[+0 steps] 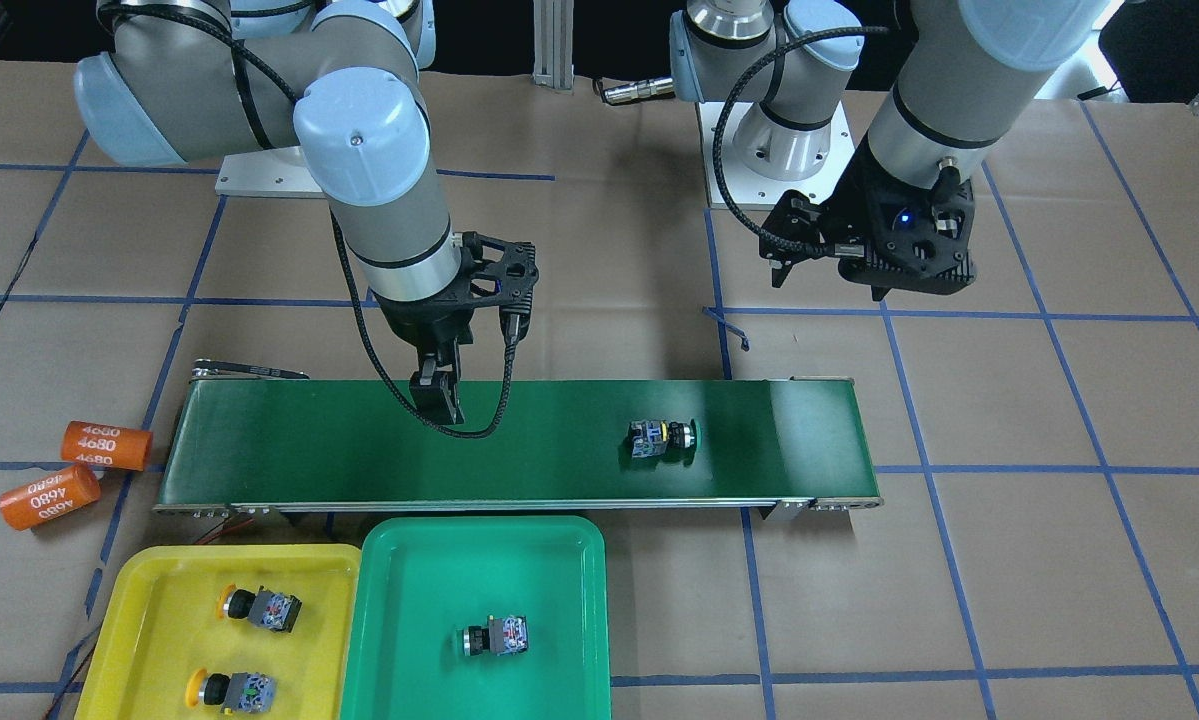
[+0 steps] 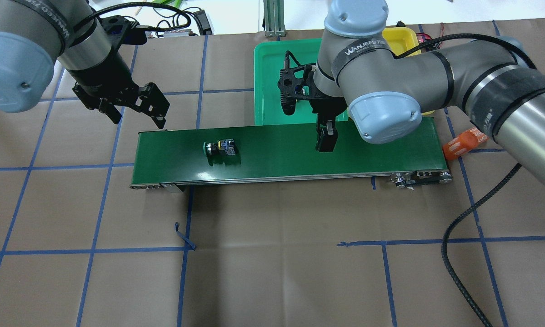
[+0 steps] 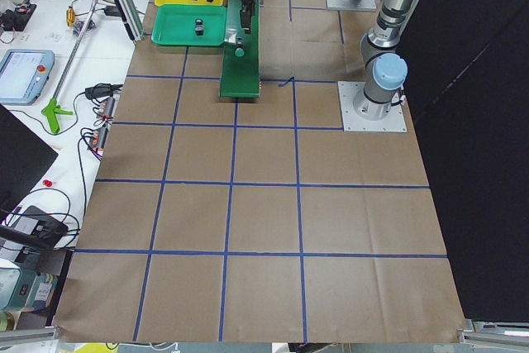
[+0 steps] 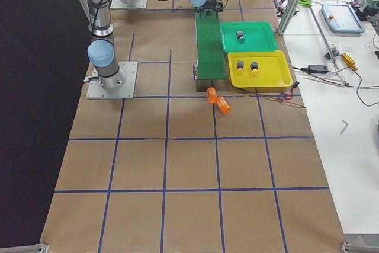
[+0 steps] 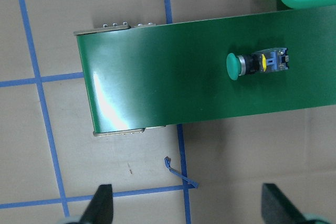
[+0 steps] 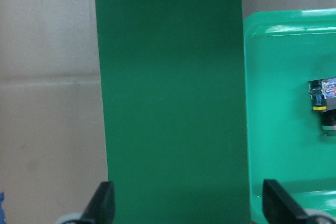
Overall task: Sort buttons by color to trays
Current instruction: 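Lower right gripper and grasp the green-capped button on the belt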
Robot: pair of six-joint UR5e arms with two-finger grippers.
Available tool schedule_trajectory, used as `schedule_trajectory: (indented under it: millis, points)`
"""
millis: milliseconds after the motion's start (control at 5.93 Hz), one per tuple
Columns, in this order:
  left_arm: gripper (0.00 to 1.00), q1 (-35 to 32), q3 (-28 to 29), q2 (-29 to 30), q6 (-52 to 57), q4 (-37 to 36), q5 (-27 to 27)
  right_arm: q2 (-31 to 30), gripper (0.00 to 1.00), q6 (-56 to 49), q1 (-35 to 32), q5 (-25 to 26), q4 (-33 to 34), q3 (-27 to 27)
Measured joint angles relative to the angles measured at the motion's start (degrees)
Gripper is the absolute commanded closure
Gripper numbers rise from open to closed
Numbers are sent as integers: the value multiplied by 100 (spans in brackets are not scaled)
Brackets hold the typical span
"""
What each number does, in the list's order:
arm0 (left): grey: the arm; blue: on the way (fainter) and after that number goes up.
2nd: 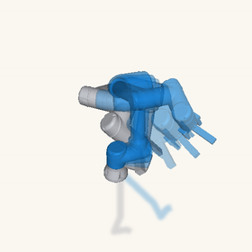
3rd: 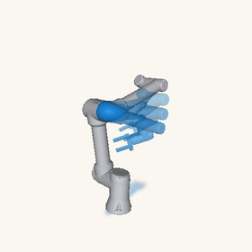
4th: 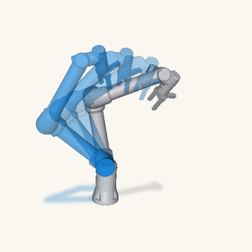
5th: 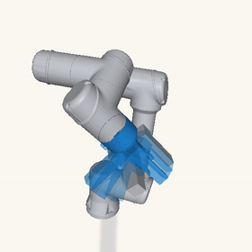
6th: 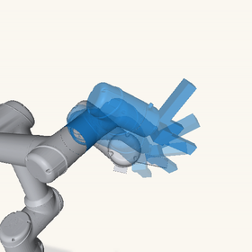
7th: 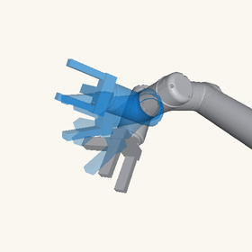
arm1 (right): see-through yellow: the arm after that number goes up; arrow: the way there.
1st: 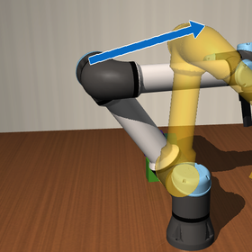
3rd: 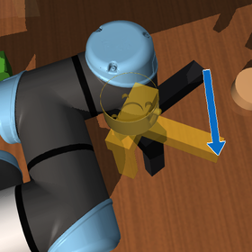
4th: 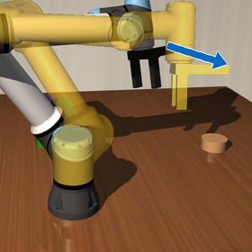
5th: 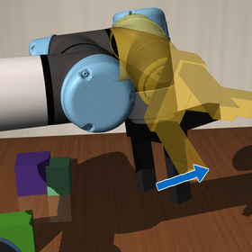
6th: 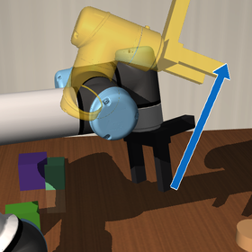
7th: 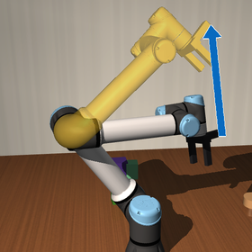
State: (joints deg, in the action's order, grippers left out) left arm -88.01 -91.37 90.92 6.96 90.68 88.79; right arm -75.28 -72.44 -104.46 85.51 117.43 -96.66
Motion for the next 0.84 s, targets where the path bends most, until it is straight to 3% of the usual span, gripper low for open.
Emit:
schedule_trajectory:
  millis: [337,843]
  points:
    - [1,-5,-78,-207,-219,11,-46,392,0,553,-289,1,570,116]
    - [1,-6,-97,-261,-268,-25,-43,1241,0,1162,-758,21,760,713]
